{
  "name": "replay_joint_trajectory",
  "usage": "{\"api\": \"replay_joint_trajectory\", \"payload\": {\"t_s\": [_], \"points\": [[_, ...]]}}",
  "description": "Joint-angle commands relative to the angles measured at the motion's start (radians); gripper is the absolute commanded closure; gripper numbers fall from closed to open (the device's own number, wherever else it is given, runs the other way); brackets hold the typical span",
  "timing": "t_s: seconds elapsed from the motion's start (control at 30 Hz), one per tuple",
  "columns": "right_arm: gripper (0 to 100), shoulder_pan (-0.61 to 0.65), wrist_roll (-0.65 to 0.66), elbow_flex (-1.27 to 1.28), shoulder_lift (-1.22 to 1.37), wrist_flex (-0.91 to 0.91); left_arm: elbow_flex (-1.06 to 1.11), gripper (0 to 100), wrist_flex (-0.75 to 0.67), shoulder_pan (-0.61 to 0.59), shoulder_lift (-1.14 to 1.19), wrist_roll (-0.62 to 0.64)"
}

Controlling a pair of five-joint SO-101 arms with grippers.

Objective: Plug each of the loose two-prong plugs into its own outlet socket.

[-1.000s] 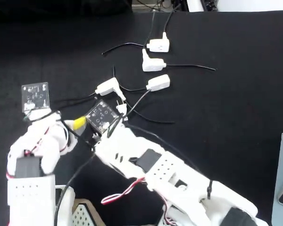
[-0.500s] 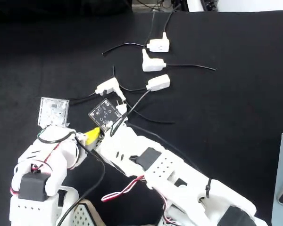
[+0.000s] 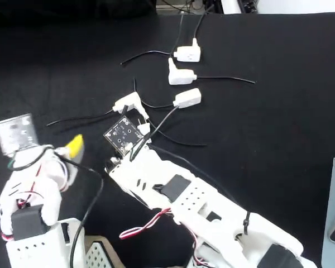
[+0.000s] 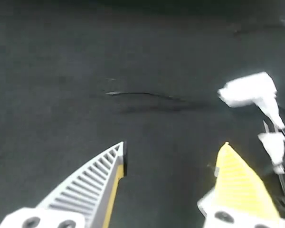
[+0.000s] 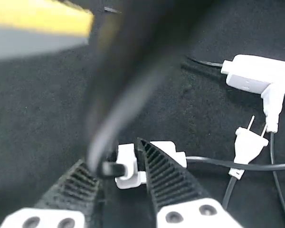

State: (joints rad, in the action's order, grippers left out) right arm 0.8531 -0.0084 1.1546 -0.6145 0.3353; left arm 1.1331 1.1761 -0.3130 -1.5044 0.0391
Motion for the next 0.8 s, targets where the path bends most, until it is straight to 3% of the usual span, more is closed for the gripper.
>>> {"api": "replay_joint_trajectory", "payload": {"t_s": [0.0, 0.2, 0.77], "points": [[98.7, -0.009, -0.008, -0.056, 0.056, -0.044, -0.002, 70, -0.029, -0.087, -0.005, 0.054], [98.7, -0.008, -0.008, -0.111, 0.209, -0.077, 0.019, 70, -0.031, -0.099, -0.005, 0.057], [98.7, 0.028, -0.037, -0.116, 0.219, -0.080, 0.036, 70, -0.049, -0.099, -0.005, 0.054]]}}
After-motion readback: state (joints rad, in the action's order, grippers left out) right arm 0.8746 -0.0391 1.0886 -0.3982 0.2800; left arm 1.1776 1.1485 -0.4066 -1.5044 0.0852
